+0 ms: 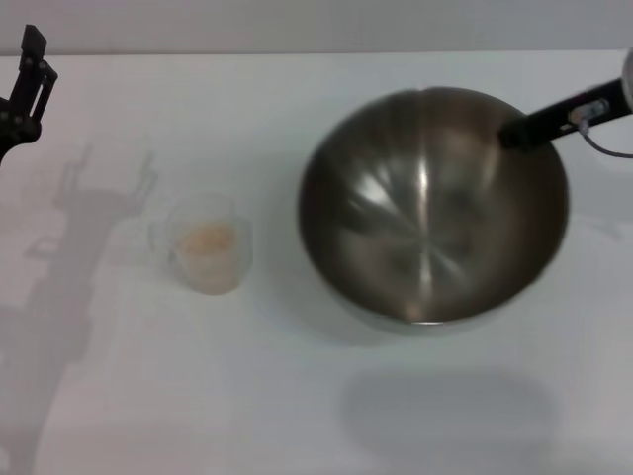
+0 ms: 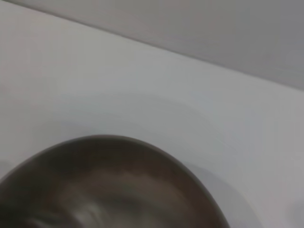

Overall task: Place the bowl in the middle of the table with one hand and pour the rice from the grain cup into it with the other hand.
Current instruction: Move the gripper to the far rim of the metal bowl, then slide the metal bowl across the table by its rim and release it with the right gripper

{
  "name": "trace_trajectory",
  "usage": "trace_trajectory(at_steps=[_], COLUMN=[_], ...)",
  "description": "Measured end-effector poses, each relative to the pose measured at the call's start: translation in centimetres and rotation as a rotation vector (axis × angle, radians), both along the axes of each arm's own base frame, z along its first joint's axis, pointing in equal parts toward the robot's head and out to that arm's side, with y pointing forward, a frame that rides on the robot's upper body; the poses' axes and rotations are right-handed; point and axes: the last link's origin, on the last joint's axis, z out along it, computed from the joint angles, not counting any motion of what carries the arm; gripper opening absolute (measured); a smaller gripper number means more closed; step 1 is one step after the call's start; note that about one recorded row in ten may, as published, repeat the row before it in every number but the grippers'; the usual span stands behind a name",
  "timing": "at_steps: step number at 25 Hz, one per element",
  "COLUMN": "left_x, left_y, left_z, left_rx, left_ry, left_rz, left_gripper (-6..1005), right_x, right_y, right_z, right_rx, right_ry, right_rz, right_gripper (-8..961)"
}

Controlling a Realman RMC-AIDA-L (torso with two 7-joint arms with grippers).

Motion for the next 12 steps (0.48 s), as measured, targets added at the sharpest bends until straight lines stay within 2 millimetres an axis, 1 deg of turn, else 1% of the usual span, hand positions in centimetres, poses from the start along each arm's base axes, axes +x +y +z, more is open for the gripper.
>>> trace_trajectory(at_steps=[6,12], left_x=[0.1,0.2], left_y=[-0.1,-0.1], left_z=[0.1,0.2], left_rx=[0.006,0.016], left_ry=[0.0,-0.001], left_rz=[-0.007,-0.017], left_gripper=[798,798], right_x=[-1.5,-1.9], right_y=[-0.7,-1.8], right_z=[-1.0,-1.6], right_rx=[-0.092,-0.191], right_ry=[0.077,0.107], right_rz=[0.106,0.162], right_gripper=[20,21])
